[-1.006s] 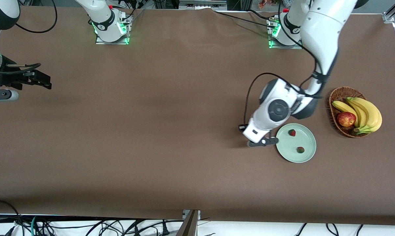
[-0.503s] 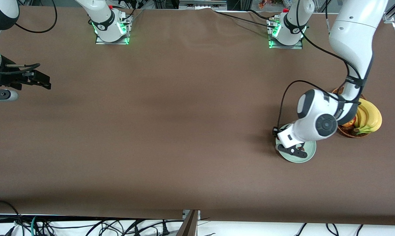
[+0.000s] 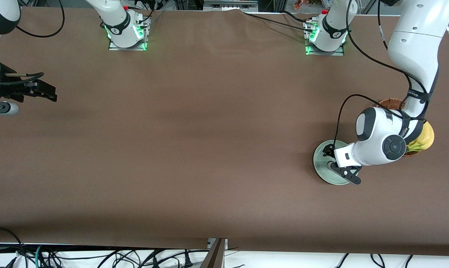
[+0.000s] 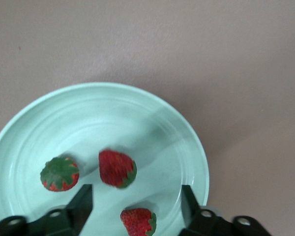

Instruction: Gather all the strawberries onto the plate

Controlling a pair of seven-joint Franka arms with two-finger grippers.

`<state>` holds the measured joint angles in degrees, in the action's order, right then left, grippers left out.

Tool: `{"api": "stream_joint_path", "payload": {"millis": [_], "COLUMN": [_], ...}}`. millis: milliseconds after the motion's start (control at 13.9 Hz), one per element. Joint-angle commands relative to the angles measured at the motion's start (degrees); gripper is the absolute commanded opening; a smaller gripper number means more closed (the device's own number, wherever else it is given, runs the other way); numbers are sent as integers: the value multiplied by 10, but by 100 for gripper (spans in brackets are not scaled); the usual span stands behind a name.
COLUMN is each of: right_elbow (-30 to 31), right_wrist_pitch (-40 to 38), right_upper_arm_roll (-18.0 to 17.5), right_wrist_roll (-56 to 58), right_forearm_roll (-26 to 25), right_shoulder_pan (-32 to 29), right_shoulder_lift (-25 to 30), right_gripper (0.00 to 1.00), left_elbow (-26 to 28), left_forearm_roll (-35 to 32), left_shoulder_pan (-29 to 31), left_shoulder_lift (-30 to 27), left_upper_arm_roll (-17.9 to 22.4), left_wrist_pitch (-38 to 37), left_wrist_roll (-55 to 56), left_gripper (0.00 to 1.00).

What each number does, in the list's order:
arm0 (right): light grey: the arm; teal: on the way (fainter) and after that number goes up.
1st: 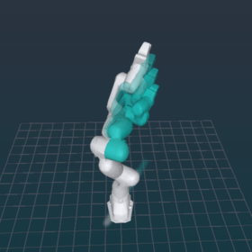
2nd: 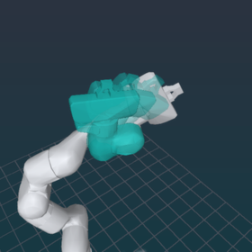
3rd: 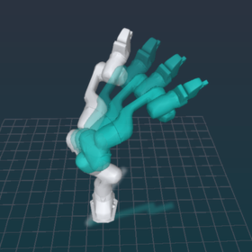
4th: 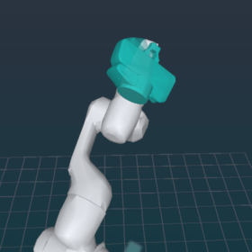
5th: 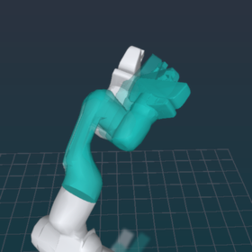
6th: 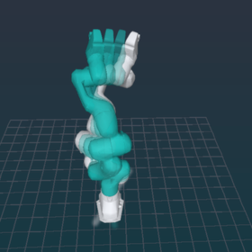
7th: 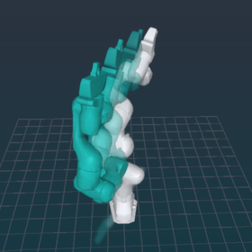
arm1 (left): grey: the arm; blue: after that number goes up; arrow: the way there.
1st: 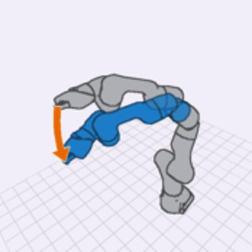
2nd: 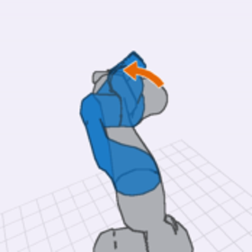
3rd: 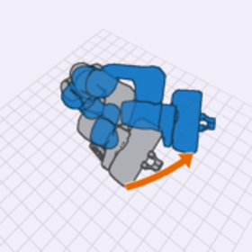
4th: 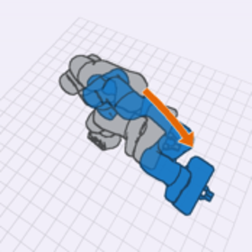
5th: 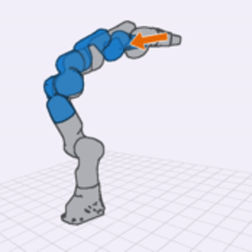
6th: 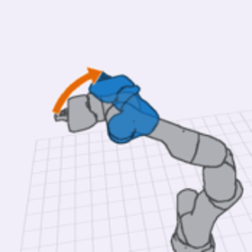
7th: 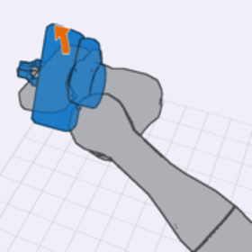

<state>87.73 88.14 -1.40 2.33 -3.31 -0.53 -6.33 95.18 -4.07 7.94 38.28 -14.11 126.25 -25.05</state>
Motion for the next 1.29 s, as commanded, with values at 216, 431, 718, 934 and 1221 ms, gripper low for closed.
{"api": "stream_joint_path", "payload": {"millis": [216,431,718,934,1221], "right_elbow": [-1,-1,-1,-1,-1], "right_wrist_pitch": [1,1,1,1,1], "right_upper_arm_roll": [-3,-3,-3,-3,-2], "right_wrist_roll": [0,0,-5,-5,-1], "right_forearm_roll": [-4,-4,-2,-3,-3], "right_shoulder_pan": [-2,-3,-3,-3,-4], "right_shoulder_lift": [1,1,1,1,1], "right_gripper": [100,100,100,100,100], "left_elbow": [-59,-104,-134,-129,-60], "left_forearm_roll": [-8,-8,-9,0,9], "left_shoulder_pan": [-4,-4,-3,-5,-116], "left_shoulder_lift": [-70,-122,-194,-250,-347], "left_upper_arm_roll": [-9,-11,-11,2,130], "left_wrist_pitch": [-124,-230,-333,-344,-346], "left_wrist_roll": [20,50,102,126,199], "left_gripper": [100,100,100,100,100]}}
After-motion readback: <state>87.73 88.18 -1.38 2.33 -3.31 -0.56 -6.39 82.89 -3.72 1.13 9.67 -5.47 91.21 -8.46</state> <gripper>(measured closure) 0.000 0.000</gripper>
